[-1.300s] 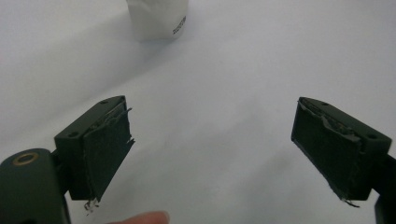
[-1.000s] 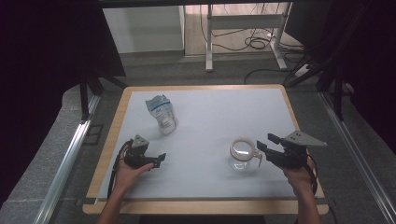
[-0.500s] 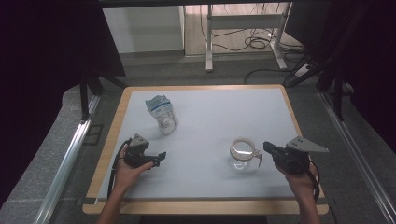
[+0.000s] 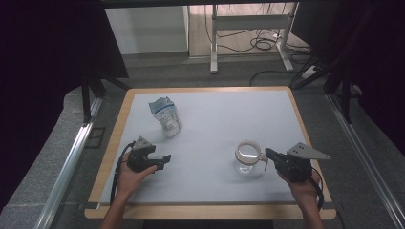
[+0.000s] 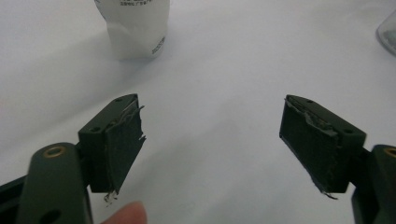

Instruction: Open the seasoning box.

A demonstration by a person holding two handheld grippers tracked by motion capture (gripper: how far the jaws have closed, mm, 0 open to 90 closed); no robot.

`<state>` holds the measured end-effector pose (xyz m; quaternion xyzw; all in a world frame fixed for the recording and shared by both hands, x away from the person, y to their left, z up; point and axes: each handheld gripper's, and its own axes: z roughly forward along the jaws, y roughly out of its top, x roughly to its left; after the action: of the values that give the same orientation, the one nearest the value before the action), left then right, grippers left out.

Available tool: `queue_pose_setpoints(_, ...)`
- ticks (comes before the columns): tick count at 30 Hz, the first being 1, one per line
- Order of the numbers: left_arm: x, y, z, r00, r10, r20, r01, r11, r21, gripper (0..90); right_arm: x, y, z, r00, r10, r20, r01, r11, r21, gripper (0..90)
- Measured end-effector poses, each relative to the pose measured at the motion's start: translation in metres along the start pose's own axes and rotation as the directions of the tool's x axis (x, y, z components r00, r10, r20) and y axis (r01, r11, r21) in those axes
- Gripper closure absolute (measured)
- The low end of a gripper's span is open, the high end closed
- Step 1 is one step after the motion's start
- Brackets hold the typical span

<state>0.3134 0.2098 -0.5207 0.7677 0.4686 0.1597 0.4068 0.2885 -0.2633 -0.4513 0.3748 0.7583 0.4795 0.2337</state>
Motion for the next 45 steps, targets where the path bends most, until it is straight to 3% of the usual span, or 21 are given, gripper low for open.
queue_pose_setpoints(3, -0.002, -0.001, 0.000, 0.9998, 0.010, -0.019, -0.010, 0.9999, -0.001, 27.1, -0.001, -0.001, 0.001, 1.0000, 0.007, 0.003, -0.007, 1.000, 0.004, 89.7)
queue_pose_setpoints(10, -0.005, -0.003, -0.002, 0.9999, 0.009, -0.014, -0.010, 0.9977, -0.067, 37.5, -0.003, -0.003, 0.002, 0.9998, 0.020, -0.005, -0.020, 1.000, 0.004, 89.7)
queue_pose_setpoints(14, -0.005, -0.002, -0.001, 0.9987, -0.008, 0.050, 0.012, 0.9968, -0.079, 49.5, -0.003, -0.005, 0.001, 0.9996, 0.027, -0.006, -0.027, 1.000, -0.005, 89.7)
queue_pose_setpoints(21, -0.008, -0.002, 0.001, 0.9964, -0.024, 0.082, 0.031, 0.9960, -0.084, 72.0, -0.003, -0.007, 0.001, 0.9995, 0.031, -0.006, -0.031, 0.999, -0.010, 89.7)
queue_pose_setpoints(25, -0.011, -0.001, 0.003, 0.9927, -0.035, 0.115, 0.043, 0.9967, -0.069, 89.3, -0.002, -0.009, 0.001, 0.9997, 0.026, 0.001, -0.026, 1.000, 0.004, 89.7)
queue_pose_setpoints(27, -0.019, 0.004, 0.008, 0.9859, -0.011, 0.167, 0.021, 0.9983, -0.055, 89.9, -0.002, -0.011, 0.002, 0.9999, 0.013, 0.010, -0.013, 1.000, 0.014, 89.7)
queue_pose_setpoints(32, -0.039, 0.016, 0.014, 0.9784, 0.059, 0.198, -0.050, 0.9975, -0.050, 89.6, -0.003, -0.011, 0.002, 0.9999, 0.015, 0.004, -0.015, 1.000, 0.014, 89.7)
queue_pose_setpoints(42, -0.050, 0.023, 0.019, 0.9642, 0.061, 0.258, -0.048, 0.9972, -0.058, 89.7, -0.003, -0.011, 0.003, 0.9999, 0.013, 0.002, -0.013, 1.000, 0.006, 89.7)
queue_pose_setpoints(45, -0.066, 0.037, 0.024, 0.9505, 0.096, 0.295, -0.078, 0.9942, -0.075, 89.8, -0.004, -0.011, 0.003, 0.9999, 0.012, 0.005, -0.012, 1.000, 0.007, 89.7)
